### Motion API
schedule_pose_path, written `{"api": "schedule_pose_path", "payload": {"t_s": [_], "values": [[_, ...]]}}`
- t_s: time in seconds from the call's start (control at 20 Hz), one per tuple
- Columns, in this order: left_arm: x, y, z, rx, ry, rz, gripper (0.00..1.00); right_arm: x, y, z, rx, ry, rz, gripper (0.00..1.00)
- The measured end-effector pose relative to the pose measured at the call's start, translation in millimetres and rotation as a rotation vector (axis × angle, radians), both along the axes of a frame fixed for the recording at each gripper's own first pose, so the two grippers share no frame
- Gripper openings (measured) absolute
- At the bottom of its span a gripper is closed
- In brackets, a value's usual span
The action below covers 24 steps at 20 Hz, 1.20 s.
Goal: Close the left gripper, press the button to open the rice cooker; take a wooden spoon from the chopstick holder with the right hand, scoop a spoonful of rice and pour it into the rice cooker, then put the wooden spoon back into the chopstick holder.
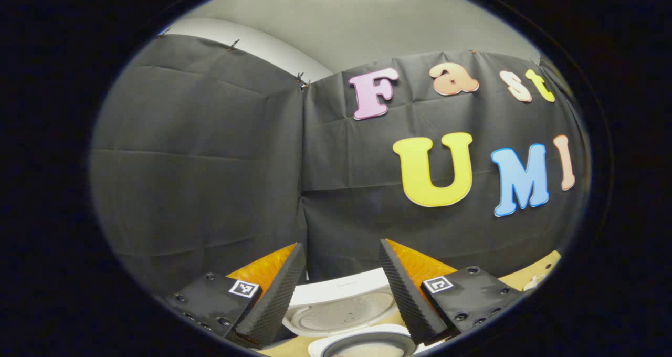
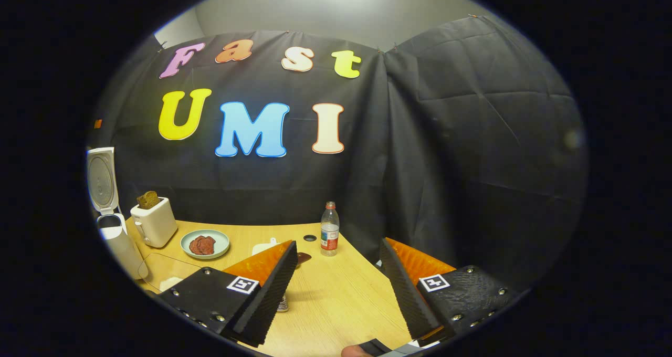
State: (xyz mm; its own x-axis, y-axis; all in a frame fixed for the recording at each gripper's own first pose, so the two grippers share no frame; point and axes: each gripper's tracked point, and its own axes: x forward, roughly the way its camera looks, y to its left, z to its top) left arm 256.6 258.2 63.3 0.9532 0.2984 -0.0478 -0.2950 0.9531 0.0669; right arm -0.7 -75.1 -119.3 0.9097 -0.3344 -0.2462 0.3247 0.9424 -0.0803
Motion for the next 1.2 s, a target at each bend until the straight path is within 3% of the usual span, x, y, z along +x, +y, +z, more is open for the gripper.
{"api": "schedule_pose_path", "payload": {"t_s": [0.45,0.65,0.85,0.9,1.0,1.15,1.2], "values": [[55.2,22.9,-71.7,-0.054,0.195,0.021,0.98,-15.0,-6.4,-4.7,-0.035,0.029,-0.022,0.96],[53.8,17.1,-75.0,-0.153,0.18,0.025,1.0,-12.3,-7.6,-1.4,-0.043,0.029,0.002,0.96],[42.2,10.5,-79.1,-0.173,0.196,0.032,1.0,-3.3,-8.6,9.3,-0.031,0.007,0.036,0.96],[35.6,4.0,-78.6,-0.17,0.197,0.032,0.93,-1.1,-8.5,11.9,-0.023,-0.001,0.045,0.96],[24.3,-5.8,-78.7,-0.157,0.195,0.033,1.0,3.6,-6.6,16.7,-0.012,-0.012,0.07,0.95],[12.4,-16.2,-81.2,-0.162,0.194,0.037,0.98,9.7,-3.0,18.5,-0.006,-0.02,0.11,0.95],[7.2,-20.4,-84.3,-0.161,0.196,0.036,0.93,11.8,-2.3,18.5,-0.006,-0.02,0.123,0.95]]}}
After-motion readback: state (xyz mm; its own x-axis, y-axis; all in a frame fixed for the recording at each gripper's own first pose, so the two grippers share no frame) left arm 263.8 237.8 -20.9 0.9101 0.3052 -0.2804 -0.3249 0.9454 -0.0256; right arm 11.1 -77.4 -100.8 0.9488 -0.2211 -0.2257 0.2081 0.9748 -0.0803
